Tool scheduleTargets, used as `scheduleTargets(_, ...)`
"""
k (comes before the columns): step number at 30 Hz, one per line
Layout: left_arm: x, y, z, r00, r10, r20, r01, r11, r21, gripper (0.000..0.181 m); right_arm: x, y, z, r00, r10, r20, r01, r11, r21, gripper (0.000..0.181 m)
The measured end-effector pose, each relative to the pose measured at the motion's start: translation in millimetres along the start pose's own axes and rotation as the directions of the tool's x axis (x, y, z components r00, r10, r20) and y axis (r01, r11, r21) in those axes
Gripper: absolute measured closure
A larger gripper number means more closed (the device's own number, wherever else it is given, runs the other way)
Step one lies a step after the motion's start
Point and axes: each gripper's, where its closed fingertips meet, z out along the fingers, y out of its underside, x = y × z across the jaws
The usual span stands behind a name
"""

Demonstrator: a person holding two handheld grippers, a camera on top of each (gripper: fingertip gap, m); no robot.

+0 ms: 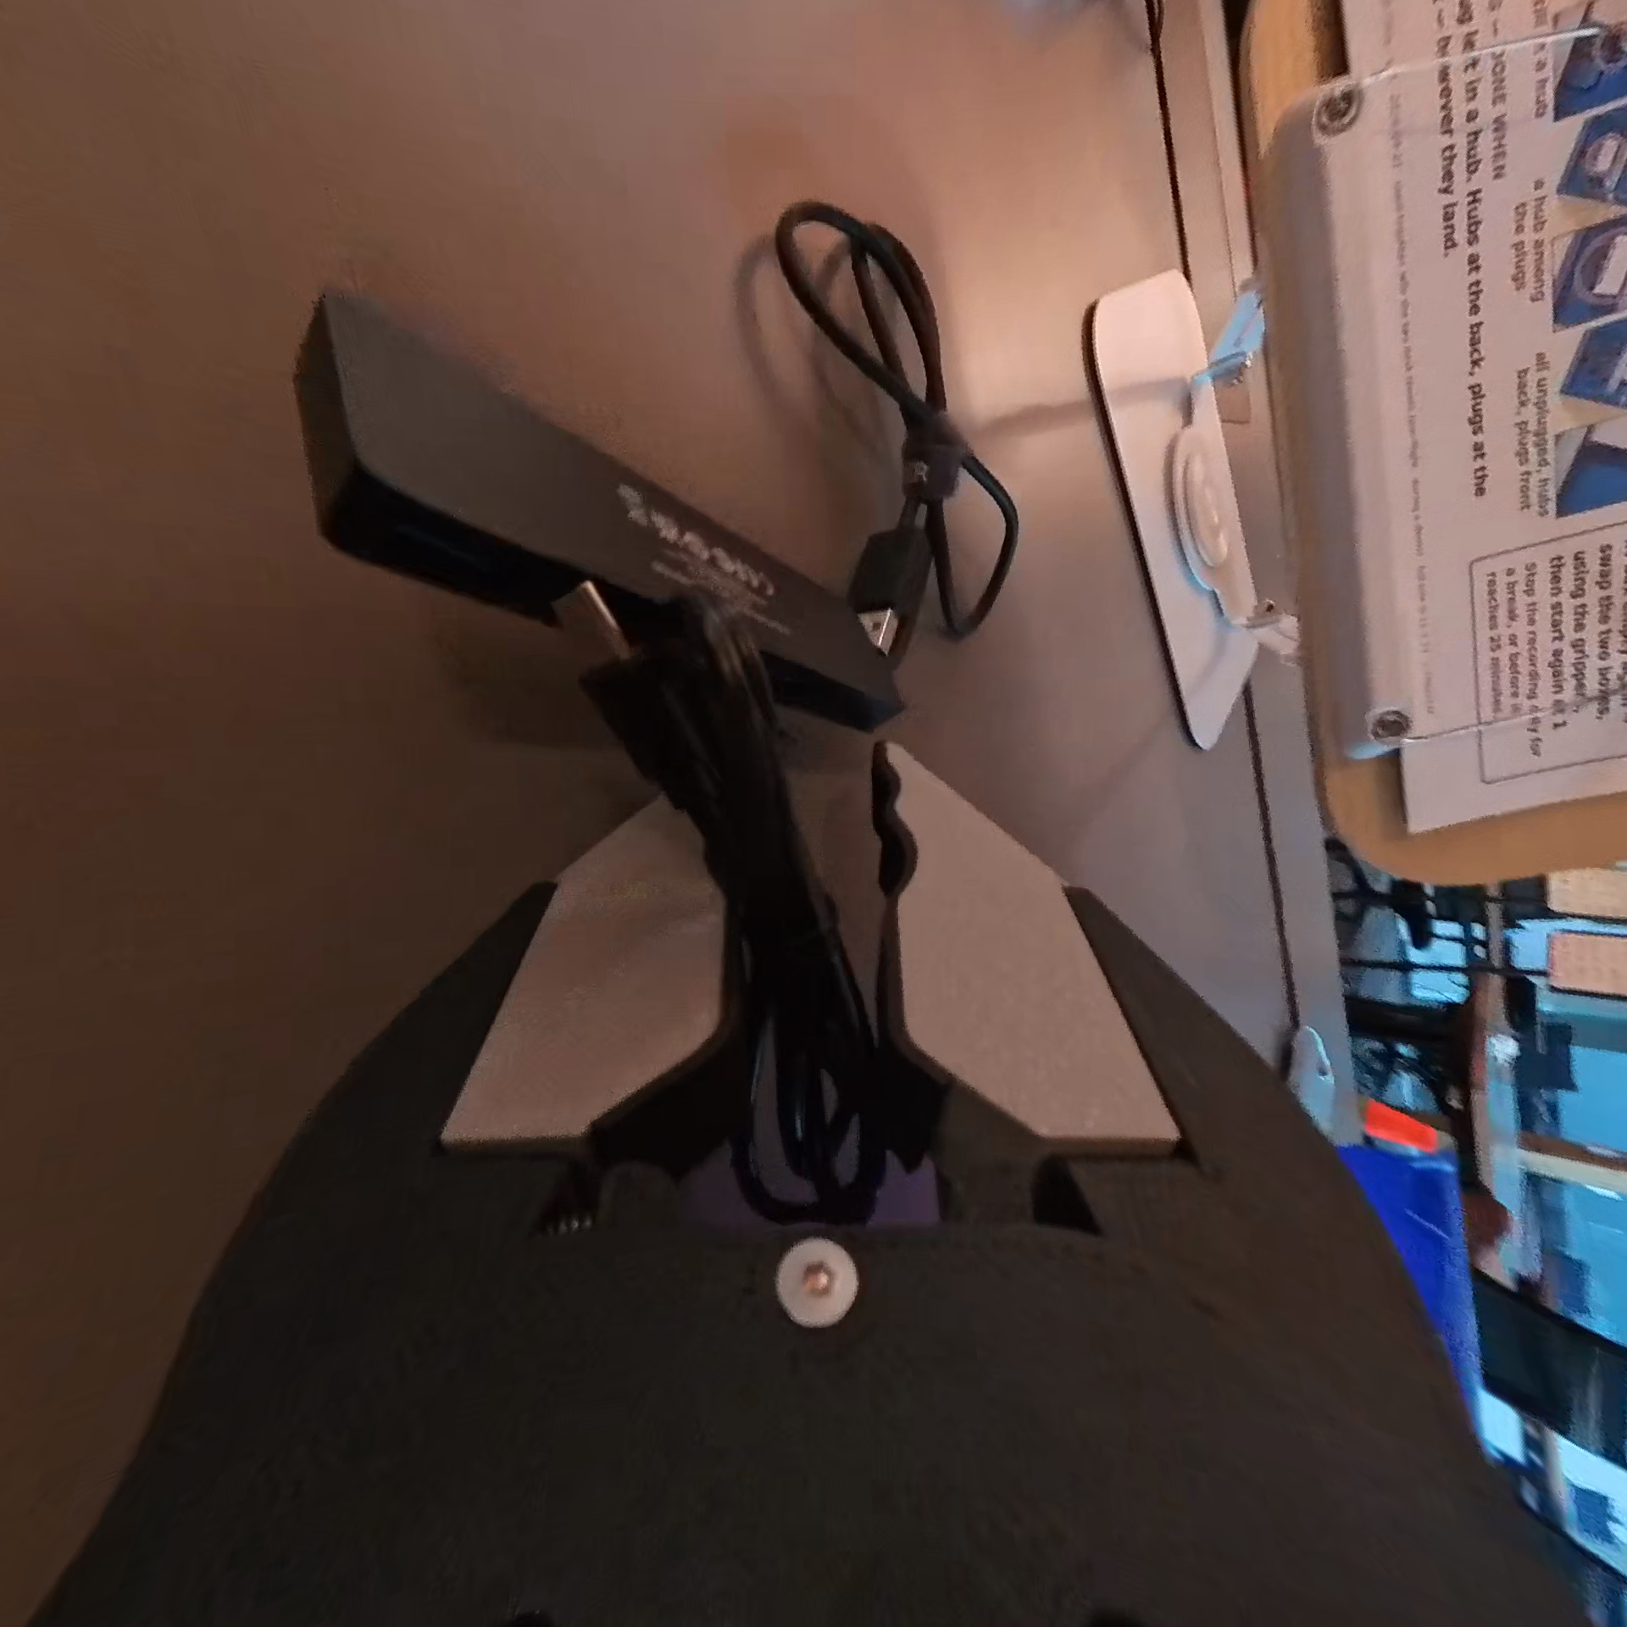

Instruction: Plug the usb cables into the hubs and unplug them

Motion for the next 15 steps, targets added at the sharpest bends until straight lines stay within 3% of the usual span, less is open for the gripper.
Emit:
scheduleTargets(4,-9.1,25.6,33.3,0.998,-0.049,-0.037,0.045,0.993,-0.111,0.141,-4.5,-2.4,-3.4,0.999,0.035,0.036,-0.037,0.998,0.058,0.156)
scheduleTargets(5,-8.7,28.9,38.2,0.997,-0.048,-0.052,0.041,0.990,-0.136,0.151,-4.9,-1.7,-3.9,0.998,0.044,0.039,-0.046,0.997,0.066,0.156)
scheduleTargets(6,-10.3,29.7,41.0,0.999,-0.022,-0.050,0.014,0.989,-0.147,0.176,-4.9,-1.0,-4.3,0.998,0.055,0.042,-0.058,0.996,0.072,0.156)
scheduleTargets(7,-12.7,27.0,41.9,0.999,0.008,-0.039,-0.013,0.990,-0.141,0.176,-4.4,-0.3,-4.7,0.997,0.066,0.043,-0.069,0.995,0.074,0.155)
scheduleTargets(10,-14.5,-0.6,27.3,0.999,0.038,-0.021,-0.039,0.997,-0.063,0.179,-1.9,2.5,-5.3,0.996,0.084,0.036,-0.087,0.994,0.073,0.152)
scheduleTargets(15,-27.6,-67.8,-24.1,0.990,0.098,0.106,-0.109,0.988,0.106,0.180,-2.0,4.8,-7.4,0.993,0.111,0.048,-0.114,0.990,0.081,0.151)
